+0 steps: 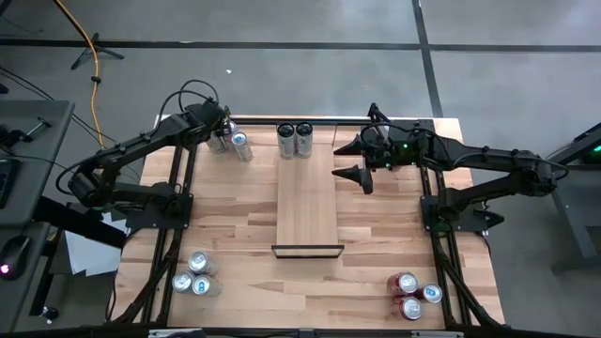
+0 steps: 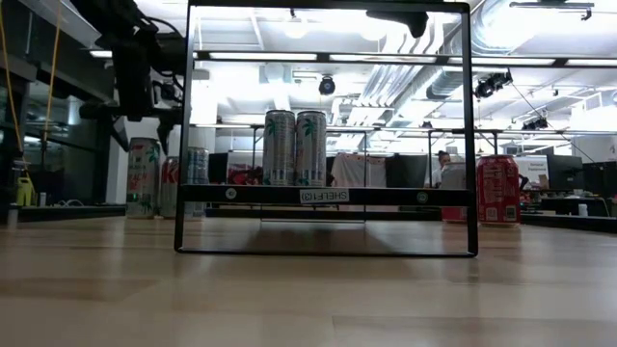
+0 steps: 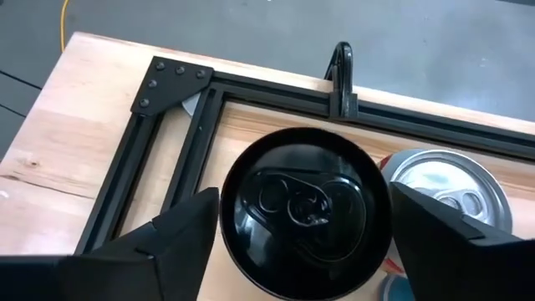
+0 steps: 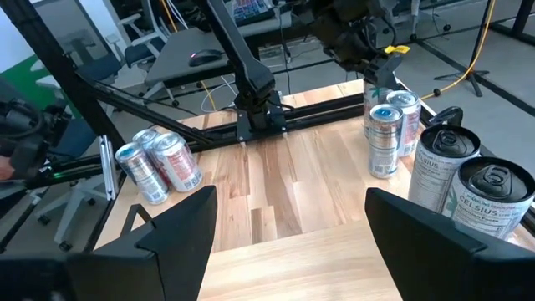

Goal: Place canned beverage on shelf
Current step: Put the white-pink soda can on the shelf aligned with the other white-pink soda can

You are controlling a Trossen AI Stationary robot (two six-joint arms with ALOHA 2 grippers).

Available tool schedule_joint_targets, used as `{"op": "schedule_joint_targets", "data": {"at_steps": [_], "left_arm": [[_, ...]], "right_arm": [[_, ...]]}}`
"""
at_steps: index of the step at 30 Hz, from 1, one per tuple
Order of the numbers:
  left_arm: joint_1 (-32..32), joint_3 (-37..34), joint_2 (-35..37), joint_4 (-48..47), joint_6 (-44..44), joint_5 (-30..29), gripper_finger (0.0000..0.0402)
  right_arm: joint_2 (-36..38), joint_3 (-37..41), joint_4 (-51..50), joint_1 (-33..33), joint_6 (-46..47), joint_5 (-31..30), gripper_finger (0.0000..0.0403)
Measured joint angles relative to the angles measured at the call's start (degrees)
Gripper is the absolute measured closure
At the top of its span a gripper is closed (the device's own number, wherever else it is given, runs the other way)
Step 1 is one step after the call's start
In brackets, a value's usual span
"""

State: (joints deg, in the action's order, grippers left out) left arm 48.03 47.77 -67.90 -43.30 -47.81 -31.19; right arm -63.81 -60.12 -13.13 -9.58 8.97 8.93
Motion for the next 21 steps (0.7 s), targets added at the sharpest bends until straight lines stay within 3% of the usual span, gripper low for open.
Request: {"op": "schedule_joint_targets", "data": {"at_steps": [11, 21], "left_arm": [[-0.1, 0.0, 1.2, -1.4, 3.7, 1.9, 0.0234], [0.0, 1.9, 13.0, -8.0, 7.1, 1.2, 0.0241]], "right_arm": [[0.0, 0.0, 0.0, 0.0, 0.0, 0.0, 0.0111], [0.0, 0.0, 0.0, 0.0, 0.0, 0.0, 0.0111]]}}
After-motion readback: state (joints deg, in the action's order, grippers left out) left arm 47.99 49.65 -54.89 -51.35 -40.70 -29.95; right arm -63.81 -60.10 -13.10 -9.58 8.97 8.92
